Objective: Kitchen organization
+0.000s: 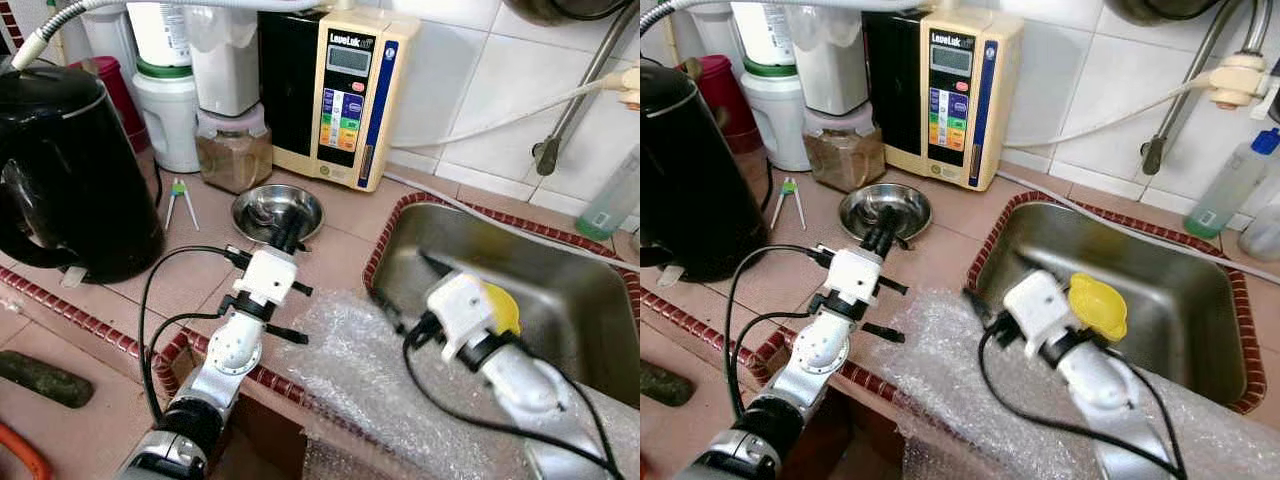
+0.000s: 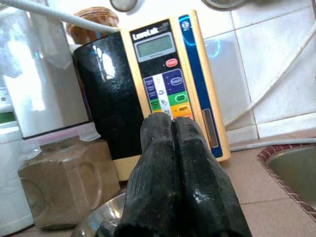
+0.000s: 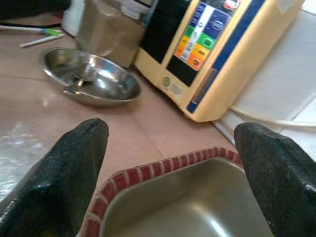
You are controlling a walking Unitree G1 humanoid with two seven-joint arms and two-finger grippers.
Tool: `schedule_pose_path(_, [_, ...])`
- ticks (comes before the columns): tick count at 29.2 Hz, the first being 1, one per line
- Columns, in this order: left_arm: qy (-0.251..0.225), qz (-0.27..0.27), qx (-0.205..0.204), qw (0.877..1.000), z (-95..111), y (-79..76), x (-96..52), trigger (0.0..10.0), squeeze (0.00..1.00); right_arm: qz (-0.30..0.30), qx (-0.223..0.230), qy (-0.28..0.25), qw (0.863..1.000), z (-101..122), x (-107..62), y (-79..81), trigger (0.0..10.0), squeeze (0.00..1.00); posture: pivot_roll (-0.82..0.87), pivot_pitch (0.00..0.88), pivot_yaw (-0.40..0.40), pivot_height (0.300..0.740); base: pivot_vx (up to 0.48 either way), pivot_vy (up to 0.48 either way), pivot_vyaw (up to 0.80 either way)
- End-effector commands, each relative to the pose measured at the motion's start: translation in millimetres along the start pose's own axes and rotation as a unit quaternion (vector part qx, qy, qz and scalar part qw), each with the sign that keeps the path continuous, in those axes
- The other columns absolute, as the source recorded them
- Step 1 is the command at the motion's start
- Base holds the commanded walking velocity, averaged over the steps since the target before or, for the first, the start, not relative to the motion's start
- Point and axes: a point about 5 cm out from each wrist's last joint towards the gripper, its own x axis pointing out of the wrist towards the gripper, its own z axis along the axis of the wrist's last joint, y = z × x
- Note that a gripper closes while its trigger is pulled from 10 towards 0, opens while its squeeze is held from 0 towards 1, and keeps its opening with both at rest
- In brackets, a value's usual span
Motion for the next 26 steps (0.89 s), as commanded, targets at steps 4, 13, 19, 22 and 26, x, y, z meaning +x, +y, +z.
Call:
schedule_pose_path(4, [0.03,0.011,-0.011,0.999,1,7.3,-6.9,10.0,0.0,-0.016,0.0,0.0,1.0,-2,-0.2,-3.9,10.0,0.0,0.1,0.0,-0.051,0.74,0.0,0.0,0.0])
schedule_pose_path(13, [0.07,0.011,-0.059,0.996,-1,19.8,-35.9,10.0,1.0,0.011,0.029,0.02,0.999,-7,-15.1,5.4,10.0,0.0,0.12,0.0,-0.065,0.74,0.0,0.0,0.0])
schedule_pose_path(19, [0.083,-0.005,-0.085,0.993,6,15.7,-48.5,10.0,1.0,0.019,0.048,0.026,0.998,-8,-21.1,12.2,10.0,0.0,0.12,0.0,-0.075,0.74,0.0,0.0,0.0])
schedule_pose_path(22, [0.1,-0.021,-0.098,0.99,7,8.3,-57.5,10.0,1.0,0.012,0.061,0.023,0.998,-7,-21.1,14.7,10.0,0.0,0.13,0.0,-0.077,0.74,0.0,0.0,0.0])
schedule_pose_path(26, [0.119,-0.028,-0.099,0.988,4,6.9,-63.0,10.0,1.0,0.009,0.066,0.022,0.998,-6,-21.7,18.3,10.0,0.0,0.13,0.0,-0.079,0.74,0.0,0.0,0.0])
